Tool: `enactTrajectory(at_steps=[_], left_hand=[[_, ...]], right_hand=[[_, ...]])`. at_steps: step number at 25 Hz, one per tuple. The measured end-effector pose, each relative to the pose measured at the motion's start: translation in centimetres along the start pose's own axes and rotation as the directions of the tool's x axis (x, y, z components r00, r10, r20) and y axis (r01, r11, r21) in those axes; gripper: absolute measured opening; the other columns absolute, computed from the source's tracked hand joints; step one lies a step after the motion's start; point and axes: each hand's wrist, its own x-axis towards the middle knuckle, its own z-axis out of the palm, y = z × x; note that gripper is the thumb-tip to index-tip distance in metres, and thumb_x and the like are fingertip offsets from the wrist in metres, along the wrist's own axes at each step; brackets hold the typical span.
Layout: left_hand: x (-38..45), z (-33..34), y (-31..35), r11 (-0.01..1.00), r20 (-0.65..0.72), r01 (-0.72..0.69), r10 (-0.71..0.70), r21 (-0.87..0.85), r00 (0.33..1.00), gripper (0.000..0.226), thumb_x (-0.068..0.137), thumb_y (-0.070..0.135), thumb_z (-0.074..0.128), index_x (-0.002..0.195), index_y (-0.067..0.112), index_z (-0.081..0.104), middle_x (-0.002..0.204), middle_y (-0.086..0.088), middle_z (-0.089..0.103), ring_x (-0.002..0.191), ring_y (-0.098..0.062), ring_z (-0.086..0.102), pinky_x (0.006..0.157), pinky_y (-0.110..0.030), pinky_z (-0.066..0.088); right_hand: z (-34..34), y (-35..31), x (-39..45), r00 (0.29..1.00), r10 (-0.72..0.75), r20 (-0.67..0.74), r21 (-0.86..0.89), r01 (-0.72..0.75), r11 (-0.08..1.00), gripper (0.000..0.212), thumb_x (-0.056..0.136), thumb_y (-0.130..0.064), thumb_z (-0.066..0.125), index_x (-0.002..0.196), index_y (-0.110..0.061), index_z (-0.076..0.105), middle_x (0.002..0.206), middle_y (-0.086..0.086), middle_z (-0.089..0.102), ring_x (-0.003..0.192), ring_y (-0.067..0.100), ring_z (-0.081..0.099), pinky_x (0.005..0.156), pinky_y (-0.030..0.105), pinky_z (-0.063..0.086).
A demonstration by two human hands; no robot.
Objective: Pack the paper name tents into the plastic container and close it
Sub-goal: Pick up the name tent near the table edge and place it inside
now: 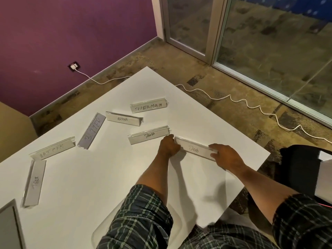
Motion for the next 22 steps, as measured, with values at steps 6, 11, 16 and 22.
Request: enactTrajectory(at_steps=[6, 11, 16, 22], left_hand=[[-2.8, -4.4, -2.0, 0.987, -0.155, 0.004, 0.021, 0.159, 0.988, 0.025, 0.079, 0.006, 0.061, 0.101, 0.007, 0.072, 0.106, -0.011, 0.072, 0.105, -0.029, 0.065, 0.085, -0.034, 0.055], [-6.6, -10.0, -5.7, 0.991, -0.03, 0.124, -0.126, -0.049, 0.992, 0.012, 0.078, -0.005, 0.07, 0.09, -0.006, 0.073, 0.078, -0.021, 0.075, 0.07, -0.031, 0.076, 0.072, -0.044, 0.064], [-13.4, -15.2, -10.8, 0.943, 0.077, 0.264, -0.254, -0.203, 0.964, 0.017, 0.085, -0.013, 0.061, 0.096, -0.012, 0.073, 0.09, -0.026, 0.074, 0.07, -0.031, 0.074, 0.072, -0.04, 0.063], [-20.8, -17.4, -17.0, 0.907, 0.223, 0.402, -0.368, -0.127, 0.903, 0.017, 0.082, -0.007, 0.071, 0.098, -0.012, 0.074, 0.078, -0.016, 0.077, 0.065, -0.025, 0.076, 0.06, -0.029, 0.061]], right_hand=[[-0.9, -3.1, 0.5, 0.995, -0.094, 0.034, 0.169, 0.087, 0.982, 0.038, 0.09, -0.025, 0.066, 0.128, -0.028, 0.066, 0.113, -0.002, 0.071, 0.09, 0.02, 0.07, 0.081, 0.032, 0.058], [-0.5, -7.0, -0.1, 0.906, -0.377, 0.193, 0.14, 0.354, 0.924, 0.077, 0.066, -0.029, 0.092, 0.136, -0.025, 0.059, 0.123, -0.01, 0.064, 0.091, 0.01, 0.059, 0.078, 0.016, 0.044], [0.3, -13.5, -1.6, 0.762, -0.624, 0.174, 0.015, 0.632, 0.775, 0.068, 0.066, -0.033, 0.087, 0.129, -0.031, 0.062, 0.121, -0.011, 0.067, 0.087, 0.009, 0.061, 0.077, 0.022, 0.046], [1.7, -20.6, -4.6, 0.424, -0.885, 0.193, -0.078, 0.906, 0.417, 0.062, 0.065, -0.042, 0.089, 0.119, -0.023, 0.067, 0.107, -0.01, 0.069, 0.077, -0.003, 0.044, 0.072, 0.02, 0.035]])
